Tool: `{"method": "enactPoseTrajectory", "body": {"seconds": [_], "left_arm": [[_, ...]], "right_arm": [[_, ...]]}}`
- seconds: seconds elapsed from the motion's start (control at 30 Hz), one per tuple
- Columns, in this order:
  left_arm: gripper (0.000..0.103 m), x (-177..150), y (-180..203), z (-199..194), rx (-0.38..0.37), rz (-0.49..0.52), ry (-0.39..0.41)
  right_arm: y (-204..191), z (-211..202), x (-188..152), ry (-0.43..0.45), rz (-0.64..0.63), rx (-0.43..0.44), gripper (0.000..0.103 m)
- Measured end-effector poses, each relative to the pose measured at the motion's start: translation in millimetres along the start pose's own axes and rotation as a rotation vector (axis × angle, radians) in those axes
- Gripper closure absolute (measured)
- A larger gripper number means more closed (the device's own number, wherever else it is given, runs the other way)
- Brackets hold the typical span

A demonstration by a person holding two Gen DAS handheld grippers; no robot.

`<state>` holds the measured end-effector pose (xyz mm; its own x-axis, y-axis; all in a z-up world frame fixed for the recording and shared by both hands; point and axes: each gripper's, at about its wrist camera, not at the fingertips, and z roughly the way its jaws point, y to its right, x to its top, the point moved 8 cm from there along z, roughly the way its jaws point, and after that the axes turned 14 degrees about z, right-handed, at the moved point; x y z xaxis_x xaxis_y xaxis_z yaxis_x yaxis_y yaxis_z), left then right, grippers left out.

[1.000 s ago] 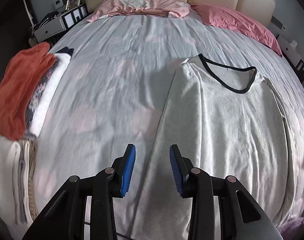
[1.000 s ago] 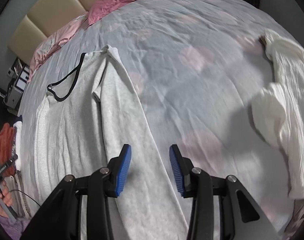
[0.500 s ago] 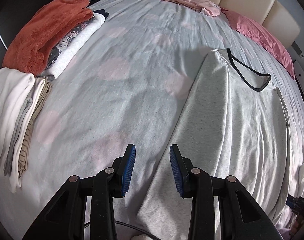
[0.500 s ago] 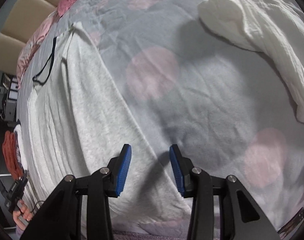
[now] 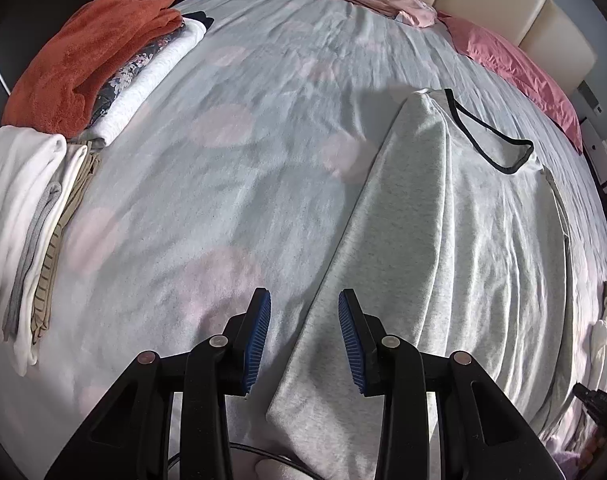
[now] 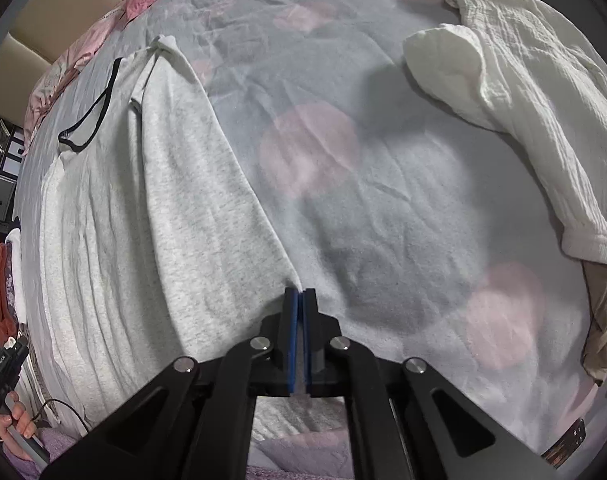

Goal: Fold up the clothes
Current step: 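Move both open tools along the laid grey shirt toward its hem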

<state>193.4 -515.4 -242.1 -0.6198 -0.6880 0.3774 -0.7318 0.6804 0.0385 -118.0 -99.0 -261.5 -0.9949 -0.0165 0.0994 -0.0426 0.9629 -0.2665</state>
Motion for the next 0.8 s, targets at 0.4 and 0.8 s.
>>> {"method": "enactPoseTrajectory", "body": {"seconds": [0.4, 0.8], "left_arm": [[0.066, 4, 2, 25, -0.083, -0.032, -0.051], [0.066, -16, -2, 55, -0.202, -0.092, -0.227]], "right_arm": [[43, -80, 103, 0.220, -0.002, -0.225, 0.101], [29, -43, 144, 0.390, 0.109, -0.164, 0.096]]}}
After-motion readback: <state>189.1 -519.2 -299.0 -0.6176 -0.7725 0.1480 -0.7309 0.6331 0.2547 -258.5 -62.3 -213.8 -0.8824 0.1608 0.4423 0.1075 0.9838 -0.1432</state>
